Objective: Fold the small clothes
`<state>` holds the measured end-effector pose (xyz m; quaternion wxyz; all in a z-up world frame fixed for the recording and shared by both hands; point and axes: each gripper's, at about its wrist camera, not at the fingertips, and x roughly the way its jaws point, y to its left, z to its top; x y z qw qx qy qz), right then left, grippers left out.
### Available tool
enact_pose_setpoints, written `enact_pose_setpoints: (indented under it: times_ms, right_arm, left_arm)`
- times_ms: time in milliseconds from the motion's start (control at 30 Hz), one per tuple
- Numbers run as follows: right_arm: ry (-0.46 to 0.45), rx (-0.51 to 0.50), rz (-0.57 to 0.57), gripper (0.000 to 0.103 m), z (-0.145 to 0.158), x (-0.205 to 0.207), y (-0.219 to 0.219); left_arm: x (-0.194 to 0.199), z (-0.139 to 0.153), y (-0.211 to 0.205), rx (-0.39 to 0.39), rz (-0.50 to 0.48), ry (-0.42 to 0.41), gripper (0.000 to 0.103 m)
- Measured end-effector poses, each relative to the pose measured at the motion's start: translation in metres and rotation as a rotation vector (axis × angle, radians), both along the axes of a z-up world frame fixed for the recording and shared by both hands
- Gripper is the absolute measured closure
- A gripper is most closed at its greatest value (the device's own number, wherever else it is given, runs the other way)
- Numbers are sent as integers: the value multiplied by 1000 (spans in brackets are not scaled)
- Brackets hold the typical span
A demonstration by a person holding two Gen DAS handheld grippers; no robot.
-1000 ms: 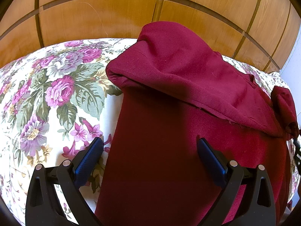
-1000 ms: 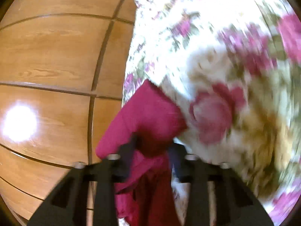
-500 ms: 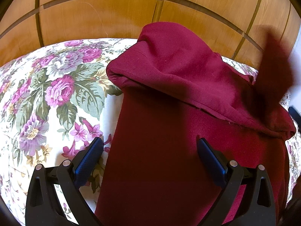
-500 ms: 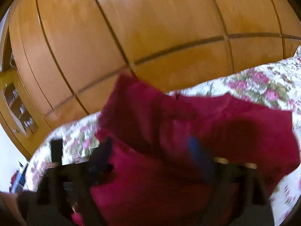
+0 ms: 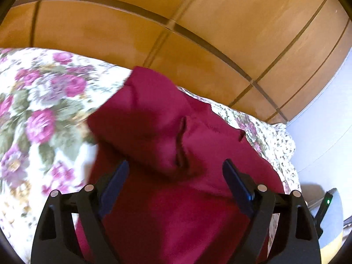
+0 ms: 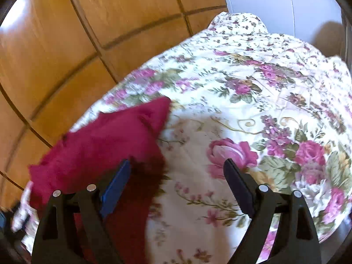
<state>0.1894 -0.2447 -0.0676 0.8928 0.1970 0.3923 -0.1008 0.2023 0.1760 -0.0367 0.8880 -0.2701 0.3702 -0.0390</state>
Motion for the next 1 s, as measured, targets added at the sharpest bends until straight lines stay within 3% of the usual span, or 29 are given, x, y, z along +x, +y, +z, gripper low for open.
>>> enact_pose_setpoints:
  times_ms: [167, 267, 333, 400, 533, 633, 700, 833, 933, 967, 1000]
  right_arm:
    - [51, -117, 58, 17, -22, 15, 30]
    - [28, -148, 18, 15, -38, 24, 24]
    - [13, -161, -20, 15, -41, 24, 16]
    - [-9, -197, -128, 17, -29, 13, 2]
    - [25, -238, -161, 18, -15, -2, -9]
    - [149, -290, -131, 17, -44, 5, -4]
    - [136, -238, -128, 9, -53, 7, -10]
    - [69, -62, -147, 8, -37, -10, -31]
    - [75, 139, -130, 8, -30, -33, -41]
    - [81, 189, -111, 13, -29, -38, -41]
    - [87, 237, -86, 24, -31, -43, -39]
  left_arm:
    - [41, -24, -27, 140, -2, 43, 15]
    - [53, -44, -43, 256, -49, 35, 4]
    - [55, -47, -55, 338, -60, 36, 4]
    - [58, -48, -57, 352, -59, 43, 4]
    - [57, -50, -52, 325, -65, 34, 4]
    - [56, -52, -51, 339, -67, 43, 4]
    - [54, -53, -52, 364, -71, 60, 3]
    - [68, -54, -70, 480, -116, 112, 3]
    - [62, -48, -63, 443, -154, 109, 3]
    - [54, -46, -58, 412, -154, 92, 3]
    - [47, -44, -54, 387, -153, 80, 3]
